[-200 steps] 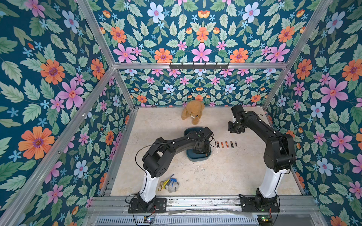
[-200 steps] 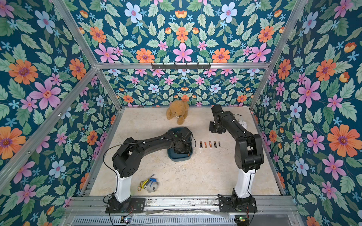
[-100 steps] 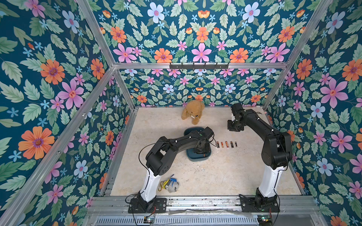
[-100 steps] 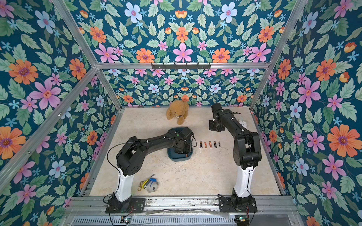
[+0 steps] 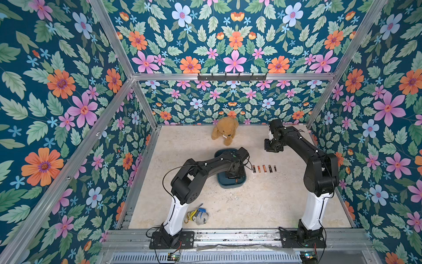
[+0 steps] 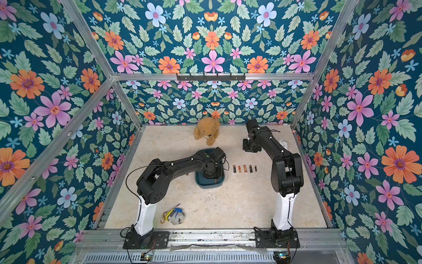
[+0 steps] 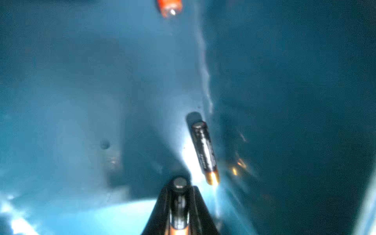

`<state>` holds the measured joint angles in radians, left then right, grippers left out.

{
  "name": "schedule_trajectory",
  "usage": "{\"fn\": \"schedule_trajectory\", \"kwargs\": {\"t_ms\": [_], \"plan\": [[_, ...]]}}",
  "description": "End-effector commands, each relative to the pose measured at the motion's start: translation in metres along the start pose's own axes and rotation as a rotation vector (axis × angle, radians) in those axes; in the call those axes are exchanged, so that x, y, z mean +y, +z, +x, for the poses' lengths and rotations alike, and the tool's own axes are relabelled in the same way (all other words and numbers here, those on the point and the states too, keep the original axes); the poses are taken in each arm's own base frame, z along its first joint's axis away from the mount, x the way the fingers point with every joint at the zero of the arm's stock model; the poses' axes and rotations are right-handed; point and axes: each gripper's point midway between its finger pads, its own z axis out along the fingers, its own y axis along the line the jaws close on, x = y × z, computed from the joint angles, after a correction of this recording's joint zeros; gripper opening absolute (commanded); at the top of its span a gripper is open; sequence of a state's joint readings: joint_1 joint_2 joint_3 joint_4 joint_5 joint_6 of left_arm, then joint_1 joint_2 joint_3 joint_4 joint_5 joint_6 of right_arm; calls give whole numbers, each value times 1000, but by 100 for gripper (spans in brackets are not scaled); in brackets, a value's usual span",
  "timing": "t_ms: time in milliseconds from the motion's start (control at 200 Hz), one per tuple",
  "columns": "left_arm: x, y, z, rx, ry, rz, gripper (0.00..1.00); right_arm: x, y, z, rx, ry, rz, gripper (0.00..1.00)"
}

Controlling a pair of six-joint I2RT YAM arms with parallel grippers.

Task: Take the batteries out of the storage box
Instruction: Pick up the battery from the storage box.

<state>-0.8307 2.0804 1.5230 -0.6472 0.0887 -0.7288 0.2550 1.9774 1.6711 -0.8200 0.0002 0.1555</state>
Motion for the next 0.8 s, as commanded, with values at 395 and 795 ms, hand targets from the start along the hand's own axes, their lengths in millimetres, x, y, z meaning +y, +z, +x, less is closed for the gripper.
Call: {"fn": "schedule_trajectory", "kwargs": {"t_ms": [395, 795], "plan": [[10, -42, -35, -75, -8, 53, 14, 33, -12, 9, -3, -18, -57, 27], [56, -94, -59, -154, -30, 25, 14, 64, -24, 8, -22, -56, -81, 27]]}}
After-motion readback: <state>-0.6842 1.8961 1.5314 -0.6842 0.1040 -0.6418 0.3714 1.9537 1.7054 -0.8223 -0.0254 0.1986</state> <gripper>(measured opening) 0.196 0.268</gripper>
